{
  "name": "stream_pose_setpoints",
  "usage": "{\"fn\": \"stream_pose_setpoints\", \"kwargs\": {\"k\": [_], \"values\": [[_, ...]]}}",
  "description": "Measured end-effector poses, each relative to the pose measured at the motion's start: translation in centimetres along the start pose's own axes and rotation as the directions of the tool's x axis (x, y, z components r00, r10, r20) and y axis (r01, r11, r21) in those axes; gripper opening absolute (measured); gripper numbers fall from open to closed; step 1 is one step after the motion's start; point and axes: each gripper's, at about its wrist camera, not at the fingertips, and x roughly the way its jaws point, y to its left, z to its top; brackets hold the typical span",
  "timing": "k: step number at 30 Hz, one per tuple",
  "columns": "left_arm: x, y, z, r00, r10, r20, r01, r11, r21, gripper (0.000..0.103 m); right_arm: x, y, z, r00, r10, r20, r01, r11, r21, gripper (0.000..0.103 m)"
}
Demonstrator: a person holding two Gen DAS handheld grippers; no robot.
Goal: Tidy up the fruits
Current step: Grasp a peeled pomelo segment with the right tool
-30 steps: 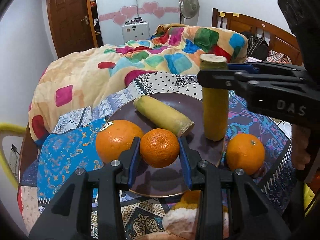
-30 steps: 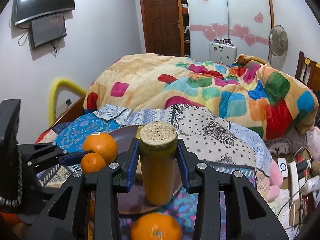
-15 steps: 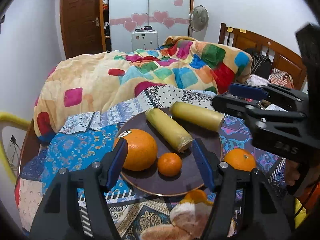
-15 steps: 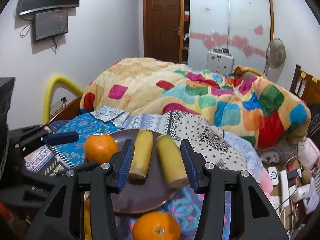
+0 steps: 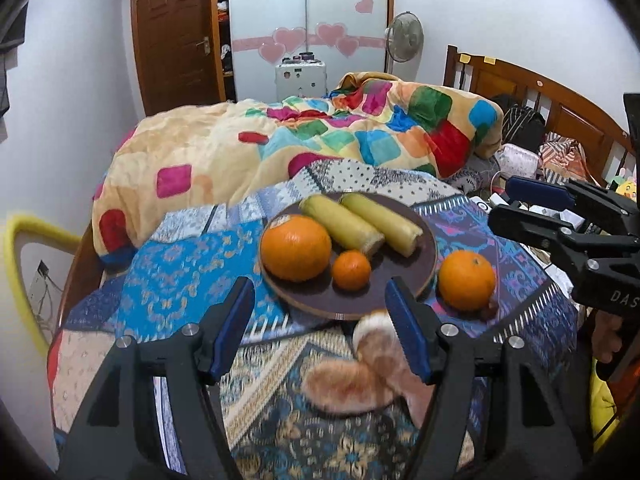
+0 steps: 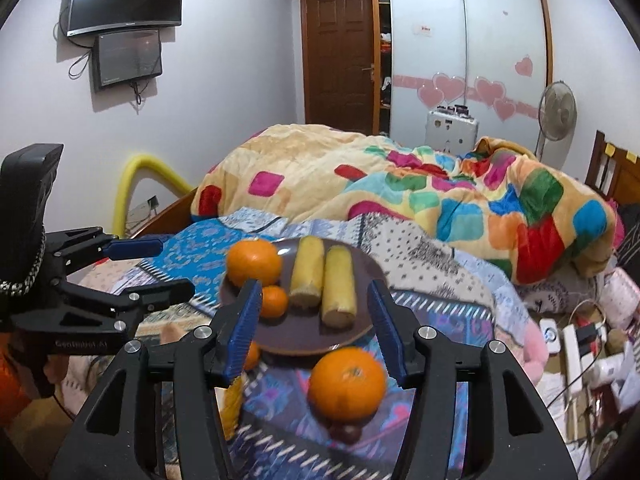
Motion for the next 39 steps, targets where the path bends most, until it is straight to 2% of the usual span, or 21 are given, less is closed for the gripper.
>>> {"fn": "stream_pose_setpoints", "kwargs": {"k": [4, 7, 12, 16, 23, 24, 25, 32, 35, 39], "values": [[-0.5, 0.4, -2.2, 0.999, 0.003, -0.032, -0.004, 1.000, -0.014, 0.068, -0.2, 0.6, -1.5, 0.999, 0.039, -0.021, -0.039, 0.999, 0.031, 0.052], [-0.6, 0.6, -4.0, 0.999, 0.012, -0.052, -0.013, 1.000, -0.023, 0.069, 0.1, 1.4, -3.0, 0.998, 0.057, -0.042, -0.055, 0.997, 0.046, 0.057], [-0.5, 1.1, -6.7, 0.996, 0.027, -0.084, -0.030, 0.999, -0.038, 0.069, 1.6, 3.0, -5.2, 0.987, 0.129, -0.094, -0.123, 0.990, 0.074, 0.057], [-0.6, 1.0, -8.8, 0.994, 0.043, -0.100, -0.046, 0.999, -0.026, 0.069, 3.1, 4.1, -6.4, 0.981, 0.151, -0.124, -0.140, 0.986, 0.088, 0.057], [-0.1, 0.8, -10.5, 0.992, 0.034, -0.121, -0.037, 0.999, -0.022, 0.069, 5.2, 5.3, -7.5, 0.975, 0.140, -0.171, -0.128, 0.989, 0.079, 0.057], [0.1, 0.9, -10.7, 0.991, 0.030, -0.128, -0.034, 0.999, -0.030, 0.069, 5.3, 5.3, -7.6, 0.975, 0.138, -0.174, -0.126, 0.989, 0.080, 0.054], [0.3, 1.0, -10.8, 0.991, 0.026, -0.134, -0.032, 0.999, -0.036, 0.069, 5.4, 5.3, -7.7, 0.974, 0.137, -0.178, -0.125, 0.989, 0.076, 0.045], [0.5, 0.7, -10.2, 0.991, 0.009, -0.130, -0.017, 0.998, -0.059, 0.071, 3.9, 4.9, -7.9, 0.982, 0.122, -0.147, -0.112, 0.991, 0.071, 0.038], [0.8, 0.1, -9.7, 0.992, 0.006, -0.125, -0.013, 0.998, -0.057, 0.073, 3.3, 4.2, -7.8, 0.985, 0.118, -0.129, -0.108, 0.991, 0.077, 0.031], [1.1, -0.9, -8.8, 0.993, -0.013, -0.121, 0.006, 0.998, -0.056, 0.075, 2.3, 3.5, -8.0, 0.989, 0.096, -0.114, -0.088, 0.994, 0.069, 0.029]]}}
